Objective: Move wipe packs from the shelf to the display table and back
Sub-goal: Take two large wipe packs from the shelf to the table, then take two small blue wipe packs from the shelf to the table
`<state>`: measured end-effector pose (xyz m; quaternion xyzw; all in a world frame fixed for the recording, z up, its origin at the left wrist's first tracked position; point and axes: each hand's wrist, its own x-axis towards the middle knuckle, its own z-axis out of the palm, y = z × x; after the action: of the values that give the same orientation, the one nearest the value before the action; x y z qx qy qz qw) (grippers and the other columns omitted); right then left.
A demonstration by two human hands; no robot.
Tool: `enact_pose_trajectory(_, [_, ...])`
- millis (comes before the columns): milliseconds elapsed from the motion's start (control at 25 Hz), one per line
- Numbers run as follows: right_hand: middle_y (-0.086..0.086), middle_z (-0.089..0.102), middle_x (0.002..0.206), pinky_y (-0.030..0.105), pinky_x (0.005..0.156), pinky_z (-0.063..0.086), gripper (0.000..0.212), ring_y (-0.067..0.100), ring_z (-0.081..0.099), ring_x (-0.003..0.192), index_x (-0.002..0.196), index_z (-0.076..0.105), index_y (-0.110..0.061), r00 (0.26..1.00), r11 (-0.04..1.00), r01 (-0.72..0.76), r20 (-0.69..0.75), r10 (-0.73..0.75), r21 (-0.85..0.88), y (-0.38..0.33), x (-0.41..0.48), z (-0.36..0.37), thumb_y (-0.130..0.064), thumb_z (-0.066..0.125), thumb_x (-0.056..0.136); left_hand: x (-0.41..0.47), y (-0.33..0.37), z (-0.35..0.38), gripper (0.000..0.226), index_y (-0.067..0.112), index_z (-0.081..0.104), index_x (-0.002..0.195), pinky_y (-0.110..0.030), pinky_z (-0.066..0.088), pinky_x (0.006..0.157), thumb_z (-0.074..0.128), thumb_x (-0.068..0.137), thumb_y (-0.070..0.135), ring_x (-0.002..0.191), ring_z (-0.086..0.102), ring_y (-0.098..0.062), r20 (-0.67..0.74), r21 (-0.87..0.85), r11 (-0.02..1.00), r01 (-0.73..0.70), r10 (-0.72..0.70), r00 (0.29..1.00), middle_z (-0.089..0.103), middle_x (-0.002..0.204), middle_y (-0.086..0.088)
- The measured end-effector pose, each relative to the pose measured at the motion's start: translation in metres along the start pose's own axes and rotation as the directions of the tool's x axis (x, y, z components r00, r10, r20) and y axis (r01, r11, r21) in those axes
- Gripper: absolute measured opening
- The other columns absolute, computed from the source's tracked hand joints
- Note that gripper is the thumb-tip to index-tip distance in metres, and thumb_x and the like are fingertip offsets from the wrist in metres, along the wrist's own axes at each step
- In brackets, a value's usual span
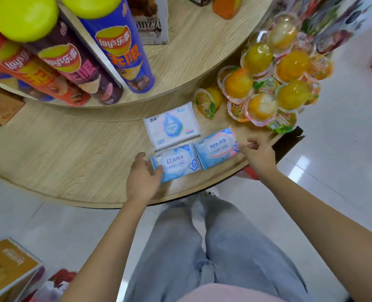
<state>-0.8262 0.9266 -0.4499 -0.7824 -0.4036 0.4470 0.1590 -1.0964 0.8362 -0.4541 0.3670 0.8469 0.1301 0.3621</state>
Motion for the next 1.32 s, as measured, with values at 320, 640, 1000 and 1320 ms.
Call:
enact_pose_trajectory(320, [0.007,0.064,0.088,0.023,0.067,0.047,0.025,0.018,0.060,0.075,0.108,0.063,-0.006,0.927,0.873,-0.279,-0.124,0.353,0.400,0.112,-0.146,-0.016,-0.015,0.061,0.085,-0.050,0.064,0.030,0.023,0.017,0.064,0.109,-0.030,0.047,0.080,0.056,0.088,0.017,0.081,0.063,-0.019,0.666,0.113,0.711,-0.694,0.464,0.584,0.068,0.088,-0.001])
enact_pose_trajectory(640, [0.009,0.063,0.091,0.019,0.058,0.042,0.018,0.014,0.058,0.068,0.104,0.063,-0.008,0.560,0.356,-0.379,-0.095,0.823,0.854,0.270,-0.379,0.037,-0.009,0.059,0.086,-0.212,0.088,0.154,0.025,0.011,0.064,0.112,-0.030,0.047,0.086,0.057,0.088,0.014,0.096,0.066,-0.025,0.943,-0.089,0.121,-0.989,0.331,-0.044,0.070,0.104,-0.011])
enact_pose_trajectory(1000, [0.011,0.064,0.079,0.032,0.065,0.043,0.010,0.022,0.057,0.070,0.082,0.063,-0.009,0.306,-0.112,-0.035,0.117,0.945,0.993,0.403,-0.554,0.091,-0.002,0.057,0.081,-0.450,-0.011,0.262,0.024,0.014,0.062,0.113,-0.015,0.039,0.063,0.052,0.091,0.014,0.081,0.057,-0.015,0.950,-0.303,-0.165,-0.938,0.025,-0.311,0.064,0.096,-0.003])
enact_pose_trajectory(1320, [0.009,0.062,0.080,0.033,0.071,0.044,0.009,0.020,0.058,0.075,0.077,0.062,-0.013,0.199,0.037,0.129,-0.062,0.978,0.991,0.540,-0.674,-0.013,-0.007,0.056,0.081,-0.574,-0.079,0.324,0.023,0.013,0.064,0.110,-0.021,0.039,0.072,0.055,0.089,0.012,0.078,0.059,-0.017,0.949,-0.313,-0.312,-0.897,-0.081,-0.304,0.066,0.089,-0.003])
